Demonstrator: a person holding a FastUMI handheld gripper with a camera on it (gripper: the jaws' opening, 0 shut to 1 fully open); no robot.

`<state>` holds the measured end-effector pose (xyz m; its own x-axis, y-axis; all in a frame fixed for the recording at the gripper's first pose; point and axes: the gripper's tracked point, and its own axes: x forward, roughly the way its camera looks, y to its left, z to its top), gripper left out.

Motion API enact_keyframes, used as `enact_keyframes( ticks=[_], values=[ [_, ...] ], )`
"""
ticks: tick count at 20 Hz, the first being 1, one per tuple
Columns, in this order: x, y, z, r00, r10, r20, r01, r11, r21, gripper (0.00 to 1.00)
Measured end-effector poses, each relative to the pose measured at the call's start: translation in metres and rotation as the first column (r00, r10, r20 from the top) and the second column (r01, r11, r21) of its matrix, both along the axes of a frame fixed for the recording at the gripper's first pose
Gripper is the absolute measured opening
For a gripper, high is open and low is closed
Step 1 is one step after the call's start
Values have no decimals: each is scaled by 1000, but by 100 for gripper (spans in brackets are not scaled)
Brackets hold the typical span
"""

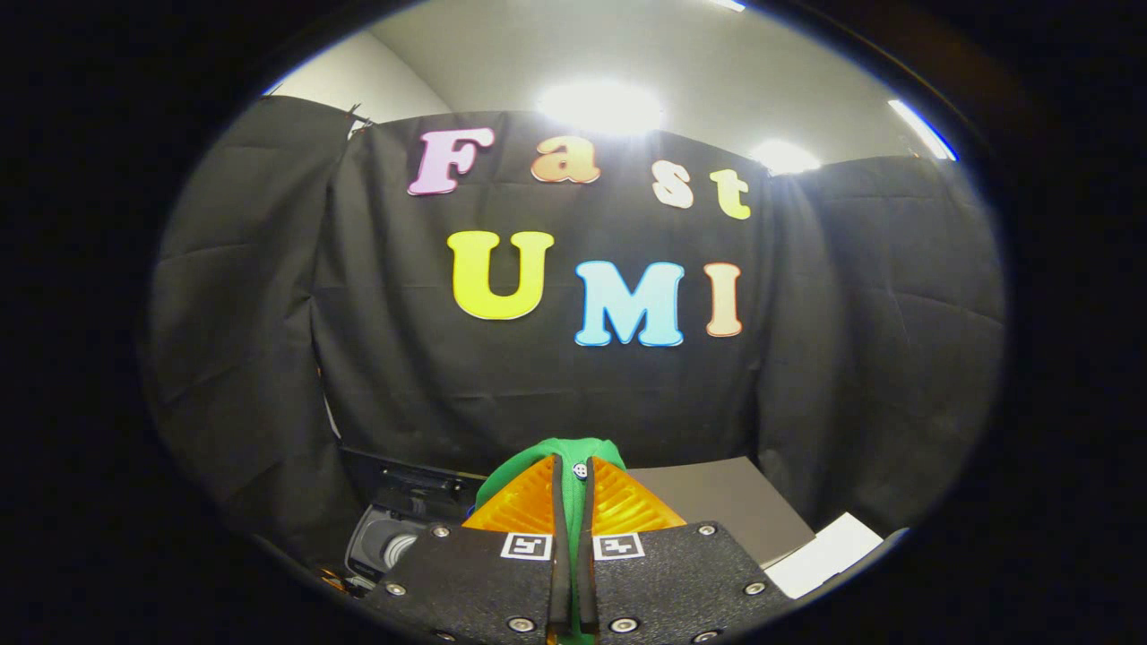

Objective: Put the clothes into the washing machine and then close the washing machine lid.

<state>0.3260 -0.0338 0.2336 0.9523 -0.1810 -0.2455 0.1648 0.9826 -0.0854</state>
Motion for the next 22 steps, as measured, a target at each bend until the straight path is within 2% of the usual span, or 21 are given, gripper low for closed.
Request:
enact_keyframes(
  ticks=[5,10,22],
  values=[
    [18,82,-34,998,39,-42,-40,999,-11,3],
    [45,145,-72,995,36,-96,-34,999,17,3],
    [100,218,-194,963,-12,-270,17,1000,19,3]
  ],
)
